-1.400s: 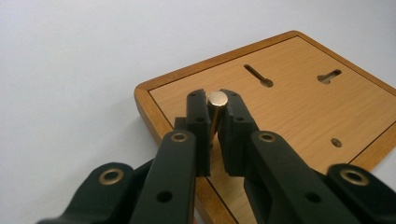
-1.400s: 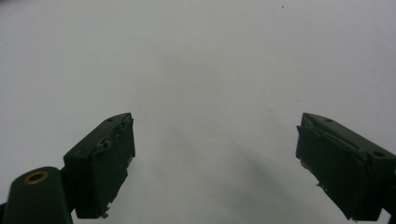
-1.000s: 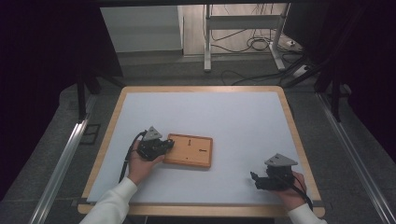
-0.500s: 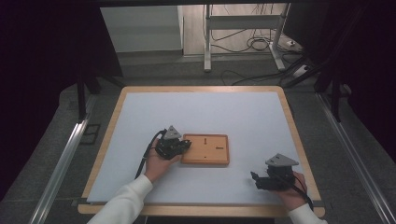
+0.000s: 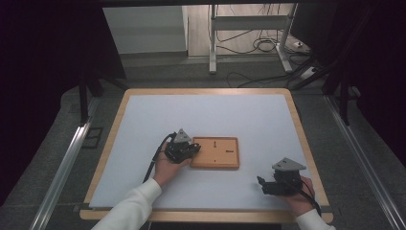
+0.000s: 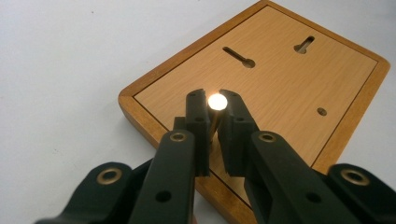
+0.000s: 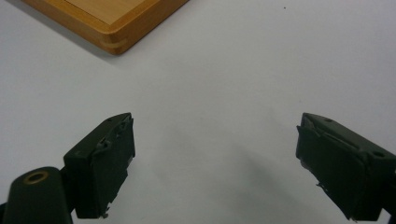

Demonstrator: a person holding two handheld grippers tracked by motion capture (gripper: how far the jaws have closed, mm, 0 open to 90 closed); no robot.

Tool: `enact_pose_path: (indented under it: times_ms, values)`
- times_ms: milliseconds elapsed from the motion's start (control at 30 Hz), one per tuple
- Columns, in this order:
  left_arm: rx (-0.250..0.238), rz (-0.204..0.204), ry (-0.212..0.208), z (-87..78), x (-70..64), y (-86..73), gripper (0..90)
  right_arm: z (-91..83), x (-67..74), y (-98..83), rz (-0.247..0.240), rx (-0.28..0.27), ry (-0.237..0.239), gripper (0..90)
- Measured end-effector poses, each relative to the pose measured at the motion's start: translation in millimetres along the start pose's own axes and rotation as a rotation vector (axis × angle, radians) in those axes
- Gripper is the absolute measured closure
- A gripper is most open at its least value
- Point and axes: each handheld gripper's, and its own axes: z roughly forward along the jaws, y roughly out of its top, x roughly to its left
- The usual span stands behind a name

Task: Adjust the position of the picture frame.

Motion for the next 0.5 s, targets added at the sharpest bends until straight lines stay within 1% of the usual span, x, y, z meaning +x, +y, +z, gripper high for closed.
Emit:
enact_pose_path:
  times_ms: [33,67,100,200,300,367,433,500]
  values:
    - [-0.011,-0.014,-0.010,-1.4,0.5,-0.6,78.6,-0.4,0.0,0.1,0.001,-0.002,0.000,12.3]
    - [-0.022,-0.025,-0.010,-3.2,0.7,-1.4,72.1,-1.0,-0.1,0.2,0.002,-0.005,-0.001,12.3]
    - [-0.025,-0.028,-0.007,-5.3,0.4,-2.3,67.4,-1.7,-0.1,0.3,0.003,-0.010,-0.002,12.4]
    - [-0.003,-0.004,0.028,-11.4,-2.2,-6.5,53.8,-4.4,0.0,0.7,-0.001,-0.026,0.003,13.7]
    - [0.014,0.000,0.035,-20.0,-4.7,-11.2,42.3,-6.6,0.2,2.7,-0.004,-0.033,0.024,19.0]
    - [0.020,0.008,0.036,-26.4,-6.0,-13.1,38.2,-7.2,0.3,5.1,-0.007,-0.038,0.041,23.2]
    - [0.023,0.003,0.029,-31.1,-6.6,-14.5,35.2,-7.2,0.0,9.6,-0.011,-0.038,0.070,27.9]
    - [0.029,0.001,0.023,-33.8,-7.7,-16.4,33.1,-5.4,1.7,18.0,-0.021,-0.038,0.095,35.7]
